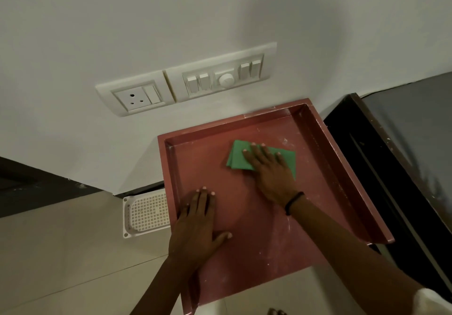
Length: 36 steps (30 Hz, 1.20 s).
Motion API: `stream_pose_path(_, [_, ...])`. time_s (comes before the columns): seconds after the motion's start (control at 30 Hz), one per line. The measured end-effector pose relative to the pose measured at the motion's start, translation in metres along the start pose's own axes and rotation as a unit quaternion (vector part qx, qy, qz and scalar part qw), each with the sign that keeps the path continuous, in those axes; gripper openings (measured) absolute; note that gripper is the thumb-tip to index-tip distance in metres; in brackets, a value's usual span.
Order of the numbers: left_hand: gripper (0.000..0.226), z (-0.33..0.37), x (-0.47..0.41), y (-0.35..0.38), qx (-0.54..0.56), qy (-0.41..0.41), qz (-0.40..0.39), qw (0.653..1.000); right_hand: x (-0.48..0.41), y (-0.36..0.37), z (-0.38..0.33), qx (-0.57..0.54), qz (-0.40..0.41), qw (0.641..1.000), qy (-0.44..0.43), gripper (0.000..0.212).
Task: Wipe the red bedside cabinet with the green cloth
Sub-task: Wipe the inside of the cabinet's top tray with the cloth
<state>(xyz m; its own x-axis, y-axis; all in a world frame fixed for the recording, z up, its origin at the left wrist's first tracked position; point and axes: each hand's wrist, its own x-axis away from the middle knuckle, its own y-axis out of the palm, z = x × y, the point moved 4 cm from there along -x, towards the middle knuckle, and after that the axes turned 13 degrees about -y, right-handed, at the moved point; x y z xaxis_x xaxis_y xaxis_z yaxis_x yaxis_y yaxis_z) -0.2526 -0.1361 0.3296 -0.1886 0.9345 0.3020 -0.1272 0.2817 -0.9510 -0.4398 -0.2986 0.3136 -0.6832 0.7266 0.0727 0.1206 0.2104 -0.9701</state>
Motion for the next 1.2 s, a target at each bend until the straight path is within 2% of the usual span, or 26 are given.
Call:
stream_pose_path(0.1, [0.106,0.000,0.001,-0.002,0.018,-0.013,-0.004,1.000,-0.001,-0.013,0.057,0.004,0.006,0.992,0.126,0.069])
stream_pose_path(0.2, [0.103,0.004,0.001,-0.007,0.027,-0.019,-0.012,0.999,-0.022,-0.015,0.054,-0.026,0.019,0.982,0.184,0.068])
stream_pose_path(0.27, [0.096,0.004,0.001,-0.007,0.036,-0.022,-0.022,0.999,-0.031,-0.006,0.027,-0.040,0.020,0.984,0.174,0.072])
stream_pose_path(0.37, [0.085,0.005,0.001,-0.011,0.041,-0.028,-0.006,0.999,-0.011,0.014,-0.020,-0.034,0.014,0.994,0.100,0.080])
stream_pose_path(0.53, [0.073,0.007,0.004,-0.018,0.029,-0.029,0.009,0.999,0.075,0.030,-0.086,-0.065,0.005,0.998,0.003,0.083])
stream_pose_path(0.67, [0.071,0.006,0.004,-0.017,0.009,-0.033,-0.003,0.999,0.149,0.038,-0.089,-0.024,-0.034,0.997,-0.059,0.089])
stream_pose_path(0.73, [0.071,0.006,0.007,-0.020,0.011,-0.033,-0.004,0.999,0.172,0.026,-0.059,-0.007,-0.024,0.999,-0.032,0.088])
stream_pose_path(0.87, [0.073,0.005,0.006,-0.015,0.006,-0.033,-0.011,0.999,0.180,0.008,-0.003,-0.019,-0.024,0.993,0.115,0.082])
stream_pose_path(1.0, [0.069,0.007,0.003,-0.013,-0.002,-0.031,0.010,0.999,0.147,0.009,-0.025,-0.088,-0.005,0.968,0.236,0.081])
stream_pose_path(1.07, [0.065,0.006,0.001,-0.013,0.002,-0.031,0.022,0.999,0.133,0.017,-0.055,-0.091,0.004,0.973,0.214,0.083])
stream_pose_path(1.2, [0.064,0.009,0.001,-0.017,0.019,-0.033,0.045,0.998,0.147,0.033,-0.113,-0.072,0.016,0.991,0.108,0.080])
